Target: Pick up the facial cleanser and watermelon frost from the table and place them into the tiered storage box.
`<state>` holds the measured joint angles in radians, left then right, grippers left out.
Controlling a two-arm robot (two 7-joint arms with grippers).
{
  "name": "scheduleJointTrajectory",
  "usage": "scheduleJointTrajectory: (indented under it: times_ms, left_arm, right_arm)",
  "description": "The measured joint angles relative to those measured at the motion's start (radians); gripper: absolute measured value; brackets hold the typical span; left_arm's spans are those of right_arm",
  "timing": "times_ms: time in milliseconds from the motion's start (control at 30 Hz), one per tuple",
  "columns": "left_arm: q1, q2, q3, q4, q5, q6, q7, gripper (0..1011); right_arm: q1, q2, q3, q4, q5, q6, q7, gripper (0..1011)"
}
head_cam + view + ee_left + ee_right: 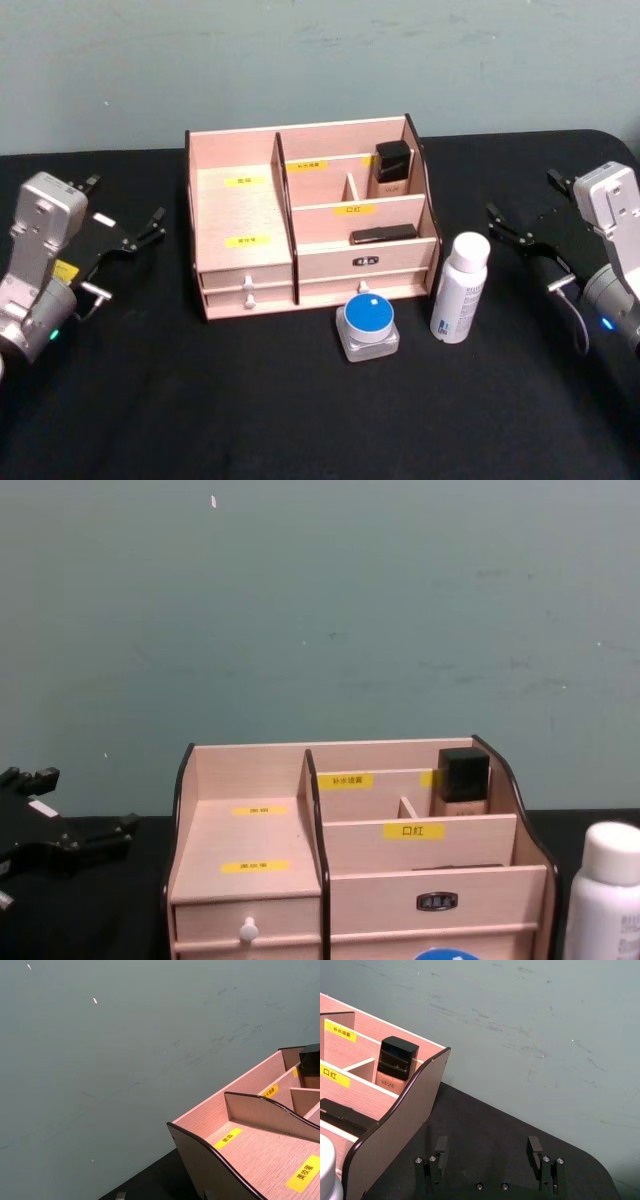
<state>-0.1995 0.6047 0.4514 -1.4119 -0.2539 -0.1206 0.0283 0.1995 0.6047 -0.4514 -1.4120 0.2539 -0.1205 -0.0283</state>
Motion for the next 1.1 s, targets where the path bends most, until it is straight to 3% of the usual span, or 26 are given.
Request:
scheduleJointTrajectory:
  times_ms: [767, 967, 1100]
  left_arm:
    - [0.0, 0.0, 0.0, 0.0, 0.0, 0.0, 0.0, 1010]
    - [0.0, 0.0, 0.0, 0.0, 0.0, 0.0, 0.0, 1010]
    - [0.0, 0.0, 0.0, 0.0, 0.0, 0.0, 0.0, 1010]
  right_arm:
    - [0.0, 0.0, 0.0, 0.0, 0.0, 0.0, 0.0, 1002]
    - [-0.016, 0.009, 0.031, -0.028, 0.025, 0.011, 0.035, 1002]
    - [-0.055, 0.039, 0.06, -0.092, 0.039, 0.02, 0.058, 1002]
